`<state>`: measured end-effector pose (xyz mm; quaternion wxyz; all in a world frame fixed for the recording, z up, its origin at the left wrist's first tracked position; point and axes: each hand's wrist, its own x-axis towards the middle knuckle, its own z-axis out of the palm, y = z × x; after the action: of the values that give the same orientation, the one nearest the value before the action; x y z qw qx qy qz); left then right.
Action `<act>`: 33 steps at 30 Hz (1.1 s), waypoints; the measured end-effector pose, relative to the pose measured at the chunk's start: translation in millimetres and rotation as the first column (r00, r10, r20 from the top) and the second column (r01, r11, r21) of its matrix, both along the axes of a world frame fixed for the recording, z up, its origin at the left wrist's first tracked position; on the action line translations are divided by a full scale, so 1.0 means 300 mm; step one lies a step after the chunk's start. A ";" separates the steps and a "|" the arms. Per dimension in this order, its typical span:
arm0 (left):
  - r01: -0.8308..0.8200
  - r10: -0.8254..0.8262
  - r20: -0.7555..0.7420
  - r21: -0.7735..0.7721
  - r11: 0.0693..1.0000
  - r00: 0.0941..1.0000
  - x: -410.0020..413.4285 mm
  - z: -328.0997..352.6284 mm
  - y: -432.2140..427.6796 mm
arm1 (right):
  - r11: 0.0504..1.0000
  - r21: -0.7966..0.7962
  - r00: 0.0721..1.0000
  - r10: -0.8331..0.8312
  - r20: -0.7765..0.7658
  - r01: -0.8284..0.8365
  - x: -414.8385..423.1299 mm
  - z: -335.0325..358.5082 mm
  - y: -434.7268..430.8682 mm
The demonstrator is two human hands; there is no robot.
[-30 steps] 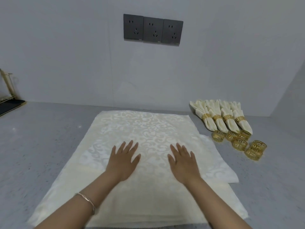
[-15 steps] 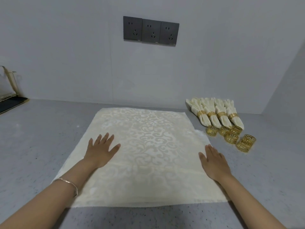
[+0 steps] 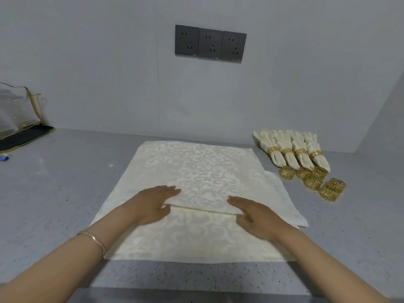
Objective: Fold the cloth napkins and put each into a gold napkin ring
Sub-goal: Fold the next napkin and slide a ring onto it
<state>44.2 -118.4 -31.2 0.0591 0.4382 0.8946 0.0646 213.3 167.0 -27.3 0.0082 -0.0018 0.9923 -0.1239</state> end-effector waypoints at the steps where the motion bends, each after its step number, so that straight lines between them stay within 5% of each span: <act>1: 0.001 -0.001 -0.021 -0.003 1.000 1.000 -0.001 0.002 -0.003 | 1.000 0.013 1.000 -0.006 -0.019 0.007 -0.005 -0.001 -0.002; 8: 0.020 -0.026 -0.114 -0.060 0.998 0.993 0.061 0.008 -0.052 | 0.997 0.067 0.998 0.042 -0.045 -0.039 0.042 -0.010 -0.012; 12: 0.027 -0.028 -0.016 -0.078 0.997 0.999 0.121 0.018 -0.078 | 0.994 0.079 0.997 0.077 0.023 -0.079 0.080 0.008 -0.032; 17: -0.186 0.157 0.159 0.186 0.965 0.975 0.079 0.036 -0.049 | 0.996 -0.085 0.999 -0.004 0.044 0.008 0.000 0.086 -0.059; 19: -0.300 0.278 0.116 0.312 0.901 0.954 0.019 0.021 -0.025 | 0.984 -0.174 0.999 -0.043 -0.019 0.039 -0.094 0.099 -0.058; 23: -0.378 0.396 -0.051 0.203 0.903 0.917 -0.051 -0.051 -0.002 | 0.971 -0.237 0.995 -0.050 -0.087 0.028 -0.355 0.106 -0.092; 28: -0.436 0.438 0.011 0.119 0.892 0.899 -0.070 -0.105 0.006 | 0.993 -0.045 0.981 -0.098 0.165 0.107 -0.657 0.066 -0.159; 33: -0.466 0.472 -0.014 0.136 0.874 0.882 -0.061 -0.113 0.013 | 0.980 0.012 0.975 -0.199 0.094 0.199 -0.795 0.047 -0.211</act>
<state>25.9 -114.6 -65.2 -0.0074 0.2127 0.9692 0.1240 -25.2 103.8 -13.2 0.0429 0.1036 0.9861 -0.1226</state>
